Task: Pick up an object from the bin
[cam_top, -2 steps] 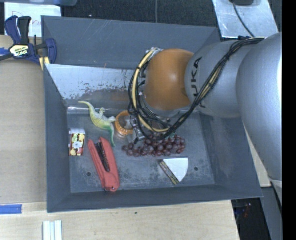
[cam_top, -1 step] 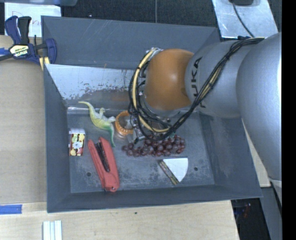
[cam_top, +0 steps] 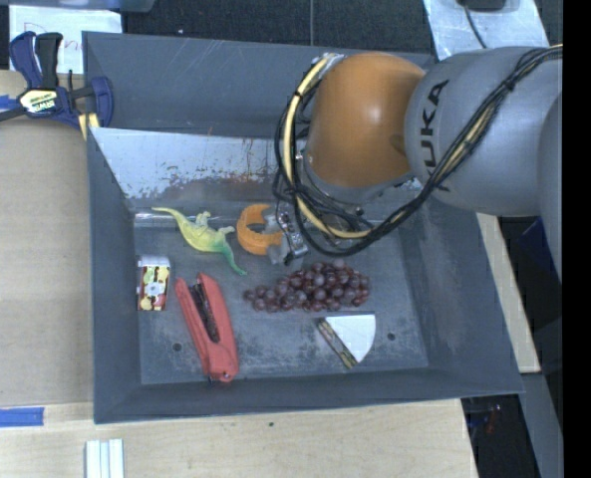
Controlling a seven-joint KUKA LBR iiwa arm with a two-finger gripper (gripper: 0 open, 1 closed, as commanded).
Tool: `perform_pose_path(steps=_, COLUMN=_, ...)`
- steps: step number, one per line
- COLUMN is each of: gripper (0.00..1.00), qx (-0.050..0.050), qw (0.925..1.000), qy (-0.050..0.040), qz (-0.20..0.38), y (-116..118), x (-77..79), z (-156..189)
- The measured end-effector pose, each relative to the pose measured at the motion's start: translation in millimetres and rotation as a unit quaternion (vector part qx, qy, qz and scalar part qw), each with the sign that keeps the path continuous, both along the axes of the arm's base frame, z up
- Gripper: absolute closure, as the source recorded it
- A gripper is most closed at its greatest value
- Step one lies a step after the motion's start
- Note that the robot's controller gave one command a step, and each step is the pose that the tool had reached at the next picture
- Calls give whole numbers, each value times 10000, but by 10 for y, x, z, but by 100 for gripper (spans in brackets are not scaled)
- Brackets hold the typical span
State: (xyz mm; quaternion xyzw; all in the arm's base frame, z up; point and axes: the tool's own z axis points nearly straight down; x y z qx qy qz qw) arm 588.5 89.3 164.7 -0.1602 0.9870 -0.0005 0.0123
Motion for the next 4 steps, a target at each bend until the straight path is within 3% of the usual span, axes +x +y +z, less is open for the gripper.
perform_pose_path(steps=1, gripper=100, qx=-2, qw=10000, qy=0, qz=6, y=-13, x=102, z=384)
perform_pose_path(steps=2, gripper=100, qx=-14, qw=9982, qy=-63, qz=593, y=-60, x=217, z=101)
perform_pose_path(steps=3, gripper=100, qx=-18, qw=9984, qy=10, qz=566, y=9, x=34, z=-65)
perform_pose_path(steps=4, gripper=100, qx=-18, qw=9972, qy=-32, qz=749, y=-146, x=276, z=379)
